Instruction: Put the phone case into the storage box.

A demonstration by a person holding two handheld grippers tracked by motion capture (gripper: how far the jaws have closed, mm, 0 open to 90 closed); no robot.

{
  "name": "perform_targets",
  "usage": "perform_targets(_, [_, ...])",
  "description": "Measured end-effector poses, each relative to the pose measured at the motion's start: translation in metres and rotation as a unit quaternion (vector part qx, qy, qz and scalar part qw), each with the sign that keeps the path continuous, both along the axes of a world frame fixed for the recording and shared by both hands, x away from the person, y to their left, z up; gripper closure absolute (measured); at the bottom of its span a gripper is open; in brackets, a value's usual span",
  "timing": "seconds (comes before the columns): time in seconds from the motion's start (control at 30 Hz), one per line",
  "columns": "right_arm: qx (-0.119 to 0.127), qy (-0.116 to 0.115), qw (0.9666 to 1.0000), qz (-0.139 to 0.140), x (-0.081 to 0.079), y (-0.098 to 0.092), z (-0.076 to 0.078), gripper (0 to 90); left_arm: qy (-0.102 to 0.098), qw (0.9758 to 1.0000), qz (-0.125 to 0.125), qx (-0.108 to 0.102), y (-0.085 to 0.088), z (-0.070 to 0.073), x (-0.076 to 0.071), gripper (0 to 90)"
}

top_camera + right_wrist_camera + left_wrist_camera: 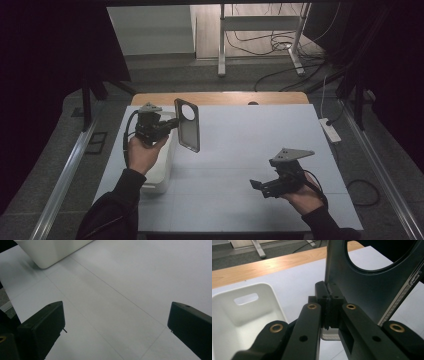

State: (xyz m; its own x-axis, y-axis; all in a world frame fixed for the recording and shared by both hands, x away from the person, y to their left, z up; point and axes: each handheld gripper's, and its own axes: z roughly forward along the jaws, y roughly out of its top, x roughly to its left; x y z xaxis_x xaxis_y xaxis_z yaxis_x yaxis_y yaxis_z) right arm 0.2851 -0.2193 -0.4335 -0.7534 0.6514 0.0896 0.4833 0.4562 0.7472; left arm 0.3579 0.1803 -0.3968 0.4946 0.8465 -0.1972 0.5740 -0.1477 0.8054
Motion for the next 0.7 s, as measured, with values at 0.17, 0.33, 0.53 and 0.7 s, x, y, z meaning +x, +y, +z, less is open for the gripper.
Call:
perform_targets(0.17, [0.001,-0.003,0.9999,-0.011,-0.005,-0.009,-0.001,0.0,0.000,1.0000,0.008,0.000,0.006,0.004,0.004,89.1])
perform_targets(0.33, [0.003,-0.007,0.9997,-0.024,-0.009,-0.018,-0.002,0.0,0.000,0.9999,0.013,0.001,0.010,0.006,0.006,89.1])
perform_targets(0.53, [0.003,-0.009,0.9992,-0.038,-0.016,-0.030,-0.002,0.0,-0.001,0.9997,0.023,0.004,0.018,0.009,0.010,89.1])
perform_targets(0.7, [0.002,-0.010,0.9989,-0.046,-0.018,-0.037,-0.005,0.0,-0.001,0.9995,0.031,0.005,0.025,0.012,0.014,89.1])
